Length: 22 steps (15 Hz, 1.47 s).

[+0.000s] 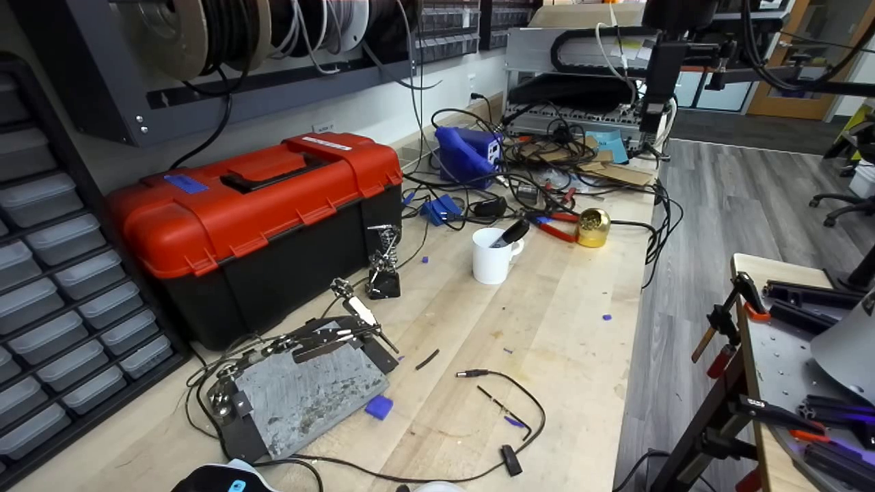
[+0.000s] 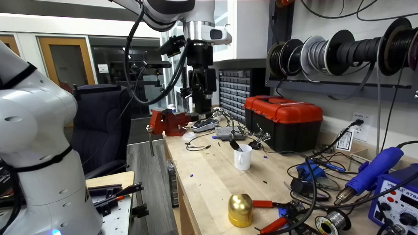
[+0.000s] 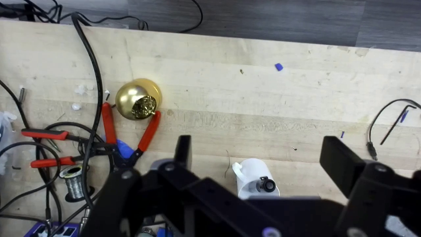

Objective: Take the marker out of the cup and put it on the desk

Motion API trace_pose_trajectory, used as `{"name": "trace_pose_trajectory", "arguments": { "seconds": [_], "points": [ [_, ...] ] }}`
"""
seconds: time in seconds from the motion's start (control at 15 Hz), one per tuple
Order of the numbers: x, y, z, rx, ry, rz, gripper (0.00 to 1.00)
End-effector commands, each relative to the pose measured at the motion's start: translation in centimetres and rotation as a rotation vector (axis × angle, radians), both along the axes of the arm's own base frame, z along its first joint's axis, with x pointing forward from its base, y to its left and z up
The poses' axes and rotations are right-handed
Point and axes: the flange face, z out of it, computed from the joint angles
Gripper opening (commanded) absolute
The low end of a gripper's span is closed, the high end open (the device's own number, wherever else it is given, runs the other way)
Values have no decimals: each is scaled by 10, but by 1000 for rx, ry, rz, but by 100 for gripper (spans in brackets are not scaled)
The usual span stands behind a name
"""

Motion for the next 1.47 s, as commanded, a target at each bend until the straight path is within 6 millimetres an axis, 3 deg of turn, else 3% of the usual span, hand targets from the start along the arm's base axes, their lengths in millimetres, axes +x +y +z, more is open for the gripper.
{"name": "trace_pose_trajectory", "arguments": {
  "seconds": [0.0, 0.53, 0.87, 1.4],
  "points": [
    [14, 14, -17, 16, -39, 48, 100],
    [61, 48, -79, 30, -73, 116, 100],
    [88, 54, -113, 25, -75, 140, 100],
    [133, 56, -128, 35, -40, 151, 100]
  ]
}}
